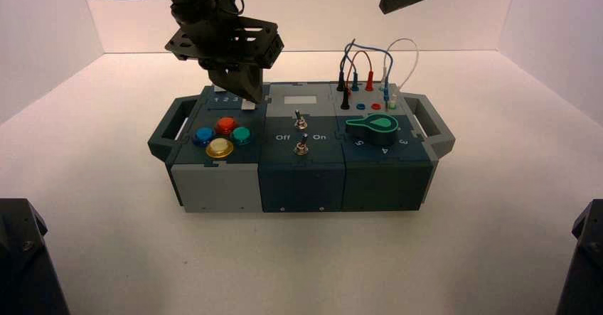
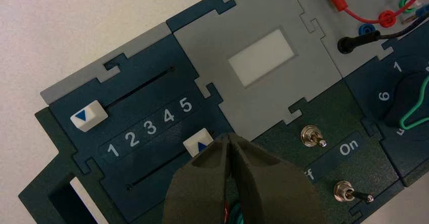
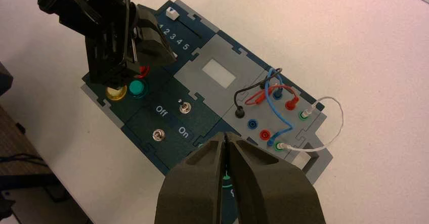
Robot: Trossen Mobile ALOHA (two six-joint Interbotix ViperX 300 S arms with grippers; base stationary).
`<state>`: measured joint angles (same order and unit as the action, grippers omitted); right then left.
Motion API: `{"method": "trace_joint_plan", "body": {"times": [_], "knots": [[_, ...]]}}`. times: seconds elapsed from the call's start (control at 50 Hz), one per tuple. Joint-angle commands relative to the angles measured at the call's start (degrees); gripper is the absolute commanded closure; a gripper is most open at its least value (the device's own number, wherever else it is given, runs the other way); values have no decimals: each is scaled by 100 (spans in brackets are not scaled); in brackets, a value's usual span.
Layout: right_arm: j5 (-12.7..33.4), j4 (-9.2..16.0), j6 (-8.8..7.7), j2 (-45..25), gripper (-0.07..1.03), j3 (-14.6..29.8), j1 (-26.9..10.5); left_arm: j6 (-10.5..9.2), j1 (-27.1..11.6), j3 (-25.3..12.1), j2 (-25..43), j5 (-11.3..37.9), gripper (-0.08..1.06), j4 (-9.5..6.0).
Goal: Move the bottom slider to position 4.
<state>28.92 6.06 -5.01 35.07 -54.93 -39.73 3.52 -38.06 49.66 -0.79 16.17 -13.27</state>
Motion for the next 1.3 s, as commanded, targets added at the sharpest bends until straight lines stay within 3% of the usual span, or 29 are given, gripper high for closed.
{"method": "trace_joint_plan", "body": {"times": [0.02,1.3], "knots": [[-62,9,-26,26,98,114,-26,18,35,-123,-62,-26,101,18],[-79,0,-26,53,98,132,-26,70,167,-149,18,9,101,123]]}}
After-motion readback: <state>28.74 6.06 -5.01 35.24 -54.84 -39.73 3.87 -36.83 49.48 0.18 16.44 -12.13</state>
